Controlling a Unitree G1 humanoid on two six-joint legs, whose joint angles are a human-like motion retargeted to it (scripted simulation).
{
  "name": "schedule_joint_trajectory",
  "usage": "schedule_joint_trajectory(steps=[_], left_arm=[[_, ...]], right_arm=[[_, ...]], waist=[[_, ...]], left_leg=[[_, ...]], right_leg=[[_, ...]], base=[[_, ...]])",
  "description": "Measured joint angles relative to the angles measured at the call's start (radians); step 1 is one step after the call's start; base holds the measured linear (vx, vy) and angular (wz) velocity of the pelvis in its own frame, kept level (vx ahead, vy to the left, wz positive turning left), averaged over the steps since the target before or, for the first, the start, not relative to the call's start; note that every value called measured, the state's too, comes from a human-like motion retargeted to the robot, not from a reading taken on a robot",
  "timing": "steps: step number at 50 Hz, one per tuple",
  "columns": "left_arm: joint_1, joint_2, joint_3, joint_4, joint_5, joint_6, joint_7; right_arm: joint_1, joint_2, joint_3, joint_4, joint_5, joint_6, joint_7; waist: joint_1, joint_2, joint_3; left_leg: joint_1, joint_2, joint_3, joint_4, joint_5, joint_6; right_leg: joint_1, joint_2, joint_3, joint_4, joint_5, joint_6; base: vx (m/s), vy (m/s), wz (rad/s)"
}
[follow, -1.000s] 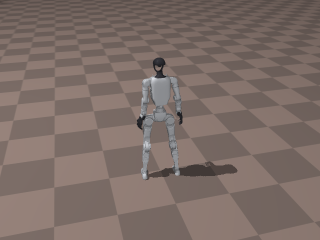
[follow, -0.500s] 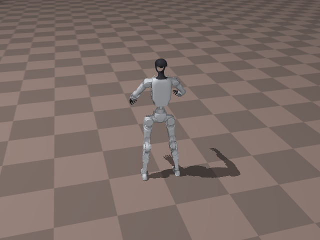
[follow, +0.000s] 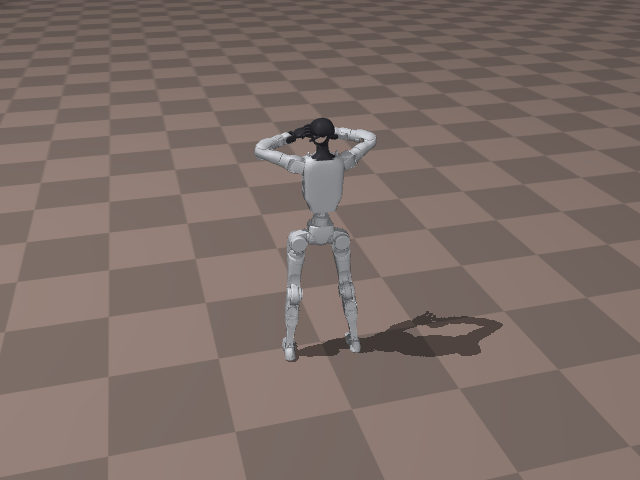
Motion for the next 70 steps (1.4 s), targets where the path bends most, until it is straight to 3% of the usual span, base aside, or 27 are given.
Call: schedule_joint_trajectory(steps=[5,7,8,10,14,18,24,30,33,35,37,40,42,43,45,47,48,49,52,55,58,60,62,63,65,70], left_arm=[[0.200,0.475,0.053,-0.070,-0.014,-0.140,0.097],[0.161,0.591,-0.018,-0.012,-0.043,-0.143,0.126],[0.075,0.666,-0.096,0.001,-0.055,-0.145,0.112],[0.025,0.751,-0.122,0.022,-0.074,-0.131,0.079],[-0.030,0.673,-0.122,0.025,-0.034,-0.115,0.085],[-0.036,0.448,-0.103,0.006,0.016,-0.107,0.101],[0.042,0.101,0.079,0.014,0.098,-0.049,0.045],[-0.042,-0.144,0.063,0.084,0.130,-0.004,0.027],[-0.061,-0.191,0.033,0.107,0.145,-0.002,0.032],[-0.063,-0.158,0.009,0.103,0.148,-0.009,0.032],[-0.042,-0.073,-0.003,0.082,0.141,-0.023,0.033],[0.062,0.138,0.041,0.038,0.106,-0.051,0.045],[0.266,0.288,0.198,0.037,0.079,-0.076,0.074],[0.521,0.330,0.426,0.058,0.077,-0.089,0.090],[1.189,0.298,1.047,0.122,0.112,-0.103,0.106],[2.024,0.101,1.837,0.080,0.169,-0.104,0.084],[2.256,-0.002,2.050,0.048,0.177,-0.103,0.071],[2.362,-0.058,2.142,0.041,0.187,-0.100,0.062],[2.433,-0.087,2.201,0.043,0.231,-0.092,0.057],[2.372,0.018,2.172,0.029,0.271,-0.084,0.072],[2.182,0.140,2.040,-0.004,0.270,-0.074,0.067],[1.751,0.208,1.654,0.013,0.276,-0.059,0.047],[1.502,0.219,1.441,-0.022,0.260,-0.043,0.026],[1.198,0.193,1.150,-0.008,0.262,-0.030,0.010],[0.722,0.065,0.697,0.057,0.262,0.001,-0.018],[0.498,-0.283,0.437,0.234,0.241,0.073,-0.085]], right_arm=[[0.058,-0.516,0.077,-0.148,0.049,-0.129,-0.055],[0.050,-0.688,0.122,-0.097,0.039,-0.132,-0.069],[0.049,-0.742,0.122,-0.067,0.044,-0.134,-0.045],[0.040,-0.791,0.122,-0.009,0.042,-0.123,0.006],[-0.003,-0.672,0.122,0.050,-0.015,-0.106,0.014],[-0.016,-0.433,0.093,0.053,-0.062,-0.095,-0.018],[0.006,-0.071,-0.028,0.080,-0.097,-0.050,-0.010],[-0.014,0.212,-0.055,0.163,-0.114,-0.010,-0.051],[-0.021,0.243,-0.031,0.162,-0.110,-0.015,-0.062],[-0.023,0.225,-0.004,0.139,-0.098,-0.027,-0.060],[-0.020,0.137,0.028,0.093,-0.078,-0.044,-0.044],[0.022,-0.113,0.050,-0.004,-0.045,-0.073,-0.018],[0.134,-0.339,-0.002,-0.042,-0.033,-0.096,-0.030],[0.228,-0.458,-0.057,-0.045,-0.029,-0.107,-0.043],[0.105,-0.731,0.122,-0.054,-0.022,-0.127,-0.043],[0.104,-0.858,0.122,-0.025,-0.026,-0.132,-0.003],[0.094,-0.882,0.122,-0.002,-0.019,-0.131,0.021],[0.091,-0.902,0.122,0.013,-0.017,-0.130,0.038],[0.088,-0.892,0.122,0.034,-0.040,-0.129,0.048],[0.067,-0.753,0.122,0.041,-0.084,-0.120,0.013],[0.022,-0.545,0.121,0.061,-0.103,-0.096,-0.007],[0.257,-0.374,-0.143,0.101,-0.141,-0.079,0.002],[0.324,-0.218,-0.247,0.102,-0.167,-0.058,0.014],[0.363,-0.160,-0.291,0.100,-0.181,-0.048,0.024],[0.358,-0.054,-0.288,0.117,-0.191,-0.023,0.031],[0.413,0.239,-0.341,0.219,-0.194,0.036,0.061]], waist=[[-0.027,-0.027,-0.003],[-0.019,-0.040,0.016],[-0.029,-0.041,0.026],[-0.048,-0.043,0.033],[-0.073,-0.040,0.034],[-0.074,-0.027,0.011],[-0.050,0.006,-0.022],[-0.031,0.014,-0.030],[-0.016,0.011,-0.026],[-0.017,0.009,-0.021],[-0.016,0.007,-0.011],[-0.015,0.001,0.012],[-0.009,-0.005,0.029],[0.002,0.001,0.032],[0.042,0.027,0.040],[0.001,0.069,0.056],[-0.032,0.077,0.065],[-0.048,0.081,0.068],[-0.063,0.081,0.067],[-0.069,0.071,0.061],[-0.078,0.066,0.055],[-0.078,0.062,0.055],[-0.094,0.047,0.050],[-0.083,0.043,0.044],[-0.052,0.041,0.031],[-0.024,0.025,0.021]], left_leg=[[-0.044,-0.004,0.005,0.048,-0.034,0.005],[-0.012,-0.002,-0.010,-0.001,0.003,-0.025],[-0.007,-0.002,-0.011,-0.002,0.003,-0.027],[0.000,-0.002,-0.014,-0.001,0.000,-0.029],[0.013,-0.002,-0.016,0.004,-0.007,-0.029],[0.020,-0.002,-0.012,0.013,-0.014,-0.026],[0.026,0.000,0.002,0.015,-0.018,-0.017],[0.025,-0.001,0.012,0.013,-0.015,-0.008],[0.025,-0.002,0.014,0.012,-0.013,-0.005],[0.025,-0.003,0.015,0.010,-0.011,-0.006],[0.024,-0.004,0.014,0.008,-0.009,-0.008],[0.023,-0.005,0.012,0.005,-0.006,-0.012],[0.020,-0.006,0.010,0.004,-0.005,-0.017],[0.018,-0.006,0.010,0.004,-0.004,-0.019],[0.011,-0.005,0.012,0.004,-0.003,-0.025],[0.003,-0.005,0.010,0.005,-0.002,-0.028],[0.000,-0.005,0.008,0.005,-0.001,-0.029],[-0.003,-0.006,0.008,0.005,-0.001,-0.030],[-0.005,-0.006,0.010,0.006,-0.002,-0.031],[0.000,-0.005,0.012,0.008,-0.005,-0.029],[0.006,-0.005,0.012,0.013,-0.010,-0.023],[0.017,-0.004,0.010,0.013,-0.011,-0.019],[0.018,-0.005,0.008,0.014,-0.012,-0.015],[0.020,-0.005,0.008,0.015,-0.013,-0.012],[0.022,-0.005,0.009,0.017,-0.015,-0.008],[0.029,-0.008,0.015,0.021,-0.020,0.003]], right_leg=[[-0.039,-0.005,-0.016,0.045,-0.018,0.027],[-0.007,-0.003,-0.011,0.004,0.003,0.020],[-0.002,-0.003,-0.012,0.004,0.001,0.021],[0.006,-0.004,-0.016,0.006,-0.002,0.022],[0.021,-0.004,-0.020,0.013,-0.010,0.020],[0.027,-0.003,-0.016,0.019,-0.015,0.018],[0.025,-0.001,-0.002,0.020,-0.017,0.008],[0.017,-0.001,0.010,0.020,-0.015,0.000],[0.015,-0.002,0.013,0.019,-0.013,-0.001],[0.013,-0.003,0.015,0.019,-0.012,0.000],[0.012,-0.003,0.014,0.018,-0.010,0.003],[0.011,-0.005,0.012,0.018,-0.008,0.009],[0.009,-0.006,0.010,0.017,-0.006,0.014],[0.007,-0.006,0.010,0.017,-0.004,0.016],[-0.001,-0.005,0.012,0.017,-0.001,0.020],[-0.006,-0.005,0.010,0.016,0.000,0.023],[-0.008,-0.006,0.008,0.016,0.000,0.025],[-0.010,-0.006,0.007,0.016,0.000,0.026],[-0.013,-0.006,0.009,0.017,-0.001,0.027],[-0.009,-0.006,0.011,0.018,-0.004,0.025],[-0.002,-0.005,0.010,0.020,-0.008,0.019],[0.010,-0.004,0.009,0.021,-0.011,0.013],[0.012,-0.005,0.007,0.021,-0.013,0.008],[0.014,-0.005,0.007,0.021,-0.015,0.005],[0.016,-0.005,0.009,0.022,-0.016,0.001],[0.019,-0.006,0.017,0.027,-0.023,-0.011]], base=[[0.00,0.00,0.00],[0.00,0.00,0.00],[0.00,0.00,0.00],[0.00,0.00,0.00],[0.00,0.00,0.00],[0.00,0.00,0.00],[0.00,0.00,0.00],[0.00,0.00,0.00],[0.00,0.00,0.00],[0.00,0.00,0.00],[0.00,0.00,0.00],[0.00,0.00,0.00],[0.00,0.00,0.00],[0.00,0.00,0.00],[0.00,0.00,0.00],[0.00,0.00,0.00],[0.00,0.00,0.00],[0.00,0.00,0.00],[0.00,0.00,0.00],[0.00,0.00,0.00],[0.00,0.00,0.00],[0.00,0.00,0.00],[0.00,0.00,0.00],[0.00,0.00,0.00],[0.00,0.00,0.00],[0.00,0.00,0.00]])
